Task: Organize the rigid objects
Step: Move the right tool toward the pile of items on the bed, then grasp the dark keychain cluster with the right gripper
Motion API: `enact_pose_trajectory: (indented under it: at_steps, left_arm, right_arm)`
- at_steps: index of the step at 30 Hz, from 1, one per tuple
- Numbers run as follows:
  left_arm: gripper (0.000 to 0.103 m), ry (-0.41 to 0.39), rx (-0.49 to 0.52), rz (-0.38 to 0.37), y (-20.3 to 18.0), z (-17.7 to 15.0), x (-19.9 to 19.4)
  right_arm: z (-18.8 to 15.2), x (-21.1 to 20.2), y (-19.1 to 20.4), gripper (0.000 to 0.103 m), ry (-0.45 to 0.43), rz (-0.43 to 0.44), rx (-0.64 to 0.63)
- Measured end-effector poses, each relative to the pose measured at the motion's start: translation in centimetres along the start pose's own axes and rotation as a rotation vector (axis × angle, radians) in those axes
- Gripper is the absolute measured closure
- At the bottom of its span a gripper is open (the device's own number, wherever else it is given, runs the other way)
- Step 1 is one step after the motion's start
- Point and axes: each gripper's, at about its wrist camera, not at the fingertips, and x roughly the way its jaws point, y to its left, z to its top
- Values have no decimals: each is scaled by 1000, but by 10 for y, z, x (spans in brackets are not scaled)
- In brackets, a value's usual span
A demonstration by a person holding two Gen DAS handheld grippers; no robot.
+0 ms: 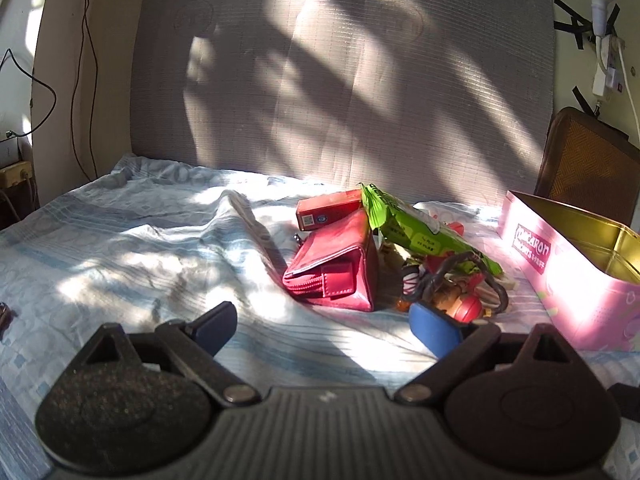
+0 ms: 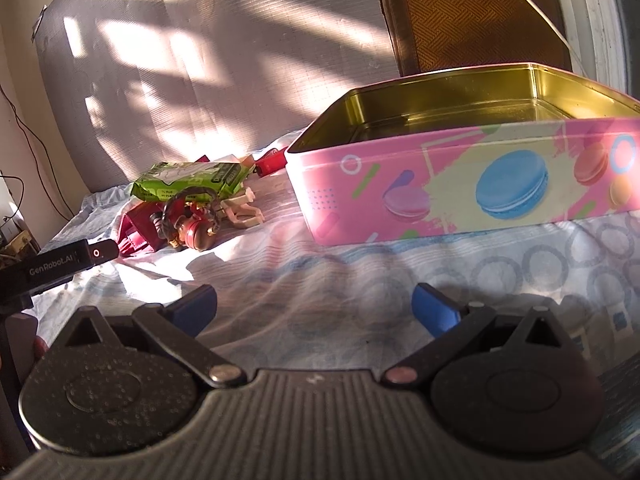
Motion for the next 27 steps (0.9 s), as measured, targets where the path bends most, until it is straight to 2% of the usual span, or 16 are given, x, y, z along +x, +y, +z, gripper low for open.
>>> enact_pose_trajectory:
  at_steps: [4, 6, 9, 10, 11, 13, 16, 20, 22, 24, 27]
  left_arm:
    - [6, -28, -11, 4, 2, -1, -5]
    - [5, -42, -32, 8, 6, -1, -7]
    - [5, -66, -91, 42, 17, 2, -11]
    - [5, -72, -113, 59, 21, 3, -11]
    - [6, -75, -130, 72, 24, 3, -11]
    - [6, -83, -175, 102, 33, 4, -12]
    - [6, -92, -223, 137, 44, 6, -11]
    - [6, -96, -266, 156, 53, 7, -11]
    - [6, -93, -283, 162, 56, 7, -9]
    - [6, -83, -293, 159, 58, 7, -8]
    - [5, -84, -300, 153, 60, 6, -8]
  right_arm:
    - [0, 0, 5, 0, -3, -2, -25]
    - [0, 0, 12, 4, -12, 13, -58]
    - [7, 9, 28, 26, -4, 63, -141]
    - [13, 13, 35, 41, 0, 88, -173]
    - [21, 17, 44, 49, -6, 110, -203]
    - [37, 24, 66, 51, -55, 138, -290]
    - [51, 48, 110, 51, -134, 129, -532]
    - [53, 96, 152, 52, -100, 118, -766]
    - [49, 117, 165, 54, -98, 75, -860]
    - [46, 132, 170, 67, -103, 32, -915]
    - [49, 126, 167, 93, -182, -31, -911]
